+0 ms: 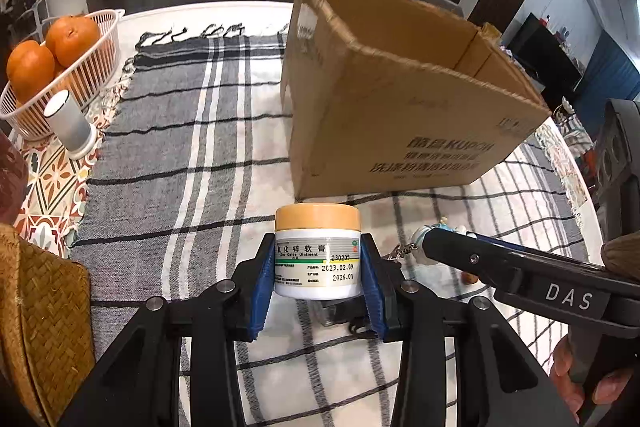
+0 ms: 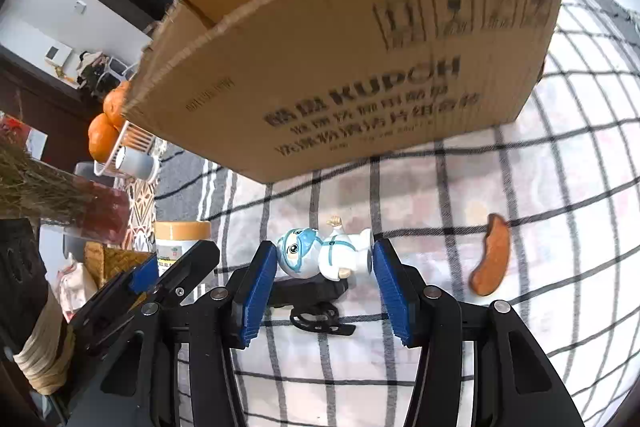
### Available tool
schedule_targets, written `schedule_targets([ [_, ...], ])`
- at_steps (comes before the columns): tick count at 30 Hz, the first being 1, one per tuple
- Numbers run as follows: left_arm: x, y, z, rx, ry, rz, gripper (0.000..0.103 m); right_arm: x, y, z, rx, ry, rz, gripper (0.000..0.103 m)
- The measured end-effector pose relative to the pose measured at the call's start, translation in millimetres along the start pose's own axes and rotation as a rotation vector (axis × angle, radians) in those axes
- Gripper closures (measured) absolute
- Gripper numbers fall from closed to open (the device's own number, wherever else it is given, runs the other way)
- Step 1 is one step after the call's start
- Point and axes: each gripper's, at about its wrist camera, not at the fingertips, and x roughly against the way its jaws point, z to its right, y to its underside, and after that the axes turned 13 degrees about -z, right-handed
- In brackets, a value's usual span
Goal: Organize rigid objects
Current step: 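Close the right tool on the white-blue figurine keychain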
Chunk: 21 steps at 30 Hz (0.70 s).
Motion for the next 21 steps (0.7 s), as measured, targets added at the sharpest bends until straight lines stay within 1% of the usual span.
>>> schedule_targets([
  [9,25.0,0.5,14.9,-0.008,0.041,0.052,0.064,37.0,7.7,-4.0,0.040,0.015,0.104,0.052],
  [14,42.9,-0.4,23.4,-0.017,0.031,0.099,0.064,58.3,12.4,-5.4,0.062,0.035,0.167,0.052],
  [19,58.2,-2.5,32.4,-0.029,0.047,0.130,0.064,76.6,16.3,-8.7,0.077,0.040,0.225,0.052],
  [20,61.3,-2.9,33.9,-0.031,0.048,0.139,0.064,78.0,16.6,-11.2,0.081,0.041,0.236,0.055],
  [21,65.5,-3.6,35.7,-0.032,0.051,0.149,0.064,82.4,17.4,-12.6,0.086,0.043,0.249,0.069],
])
